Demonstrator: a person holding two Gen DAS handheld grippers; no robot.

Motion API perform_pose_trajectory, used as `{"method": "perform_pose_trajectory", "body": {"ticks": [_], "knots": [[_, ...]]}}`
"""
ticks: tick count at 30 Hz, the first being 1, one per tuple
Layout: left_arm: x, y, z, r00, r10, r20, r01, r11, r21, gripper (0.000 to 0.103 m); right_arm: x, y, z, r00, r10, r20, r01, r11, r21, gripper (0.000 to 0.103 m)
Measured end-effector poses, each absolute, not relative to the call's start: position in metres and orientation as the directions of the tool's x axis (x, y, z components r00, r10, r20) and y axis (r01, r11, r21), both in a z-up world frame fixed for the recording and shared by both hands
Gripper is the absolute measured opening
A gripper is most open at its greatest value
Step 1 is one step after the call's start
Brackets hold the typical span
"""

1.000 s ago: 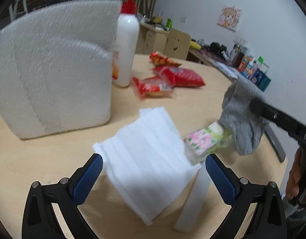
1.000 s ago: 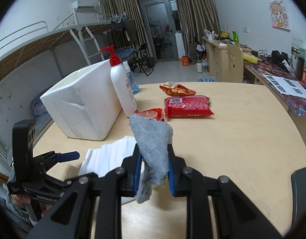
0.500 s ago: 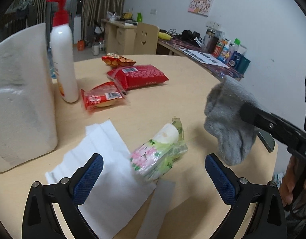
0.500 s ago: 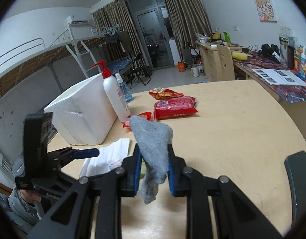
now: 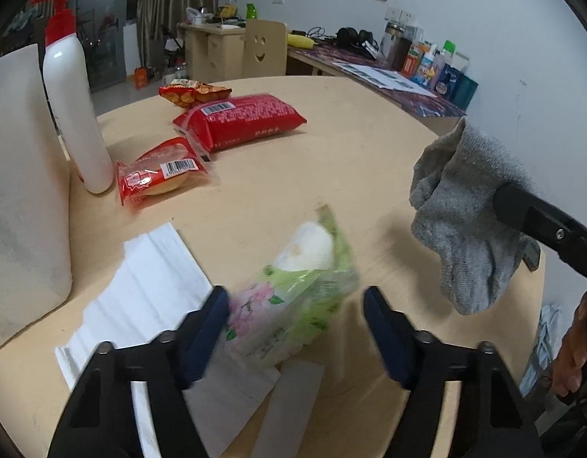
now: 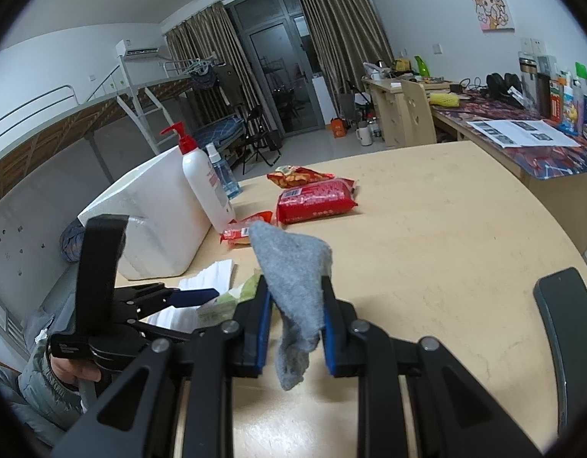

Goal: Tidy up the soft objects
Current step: 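Grasp the floral tissue pack with left tool while right tool holds the sock, then lift the tissue pack and sock and carry both toward the foam box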

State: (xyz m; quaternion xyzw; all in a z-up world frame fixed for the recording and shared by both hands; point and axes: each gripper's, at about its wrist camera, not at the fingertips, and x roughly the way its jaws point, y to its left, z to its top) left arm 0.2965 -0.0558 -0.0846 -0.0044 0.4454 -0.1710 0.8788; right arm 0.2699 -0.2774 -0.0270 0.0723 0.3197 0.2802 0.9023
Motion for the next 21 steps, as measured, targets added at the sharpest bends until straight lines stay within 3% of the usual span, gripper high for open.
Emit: {"method": "perform_pose_trajectory", "body": {"ticks": [6,9,21], "knots": [[0.295,-0.056,-0.086,0.555,-0.271,-0.787,0.292,0.949,-0.120,0.043,0.268,-0.279,-0.028,0.642,0.550,-0.534,-0.457,0.834,0.310,0.027],[0.294,-0.054,-0.085,0.553,-0.270,-0.788,0.289,0.949,-0.123,0.038,0.266,-0.280,-0.027,0.647,0.548,-0.530,-0.453,0.835,0.311,0.027],[0.259,-0.051,-0.037,0.655,-0.307,-0.690,0.320,0.940,-0.115,0.036,0.250,-0.284,-0.012,0.675,0.544,-0.499,-0.456,0.839,0.298,0.027]]}}
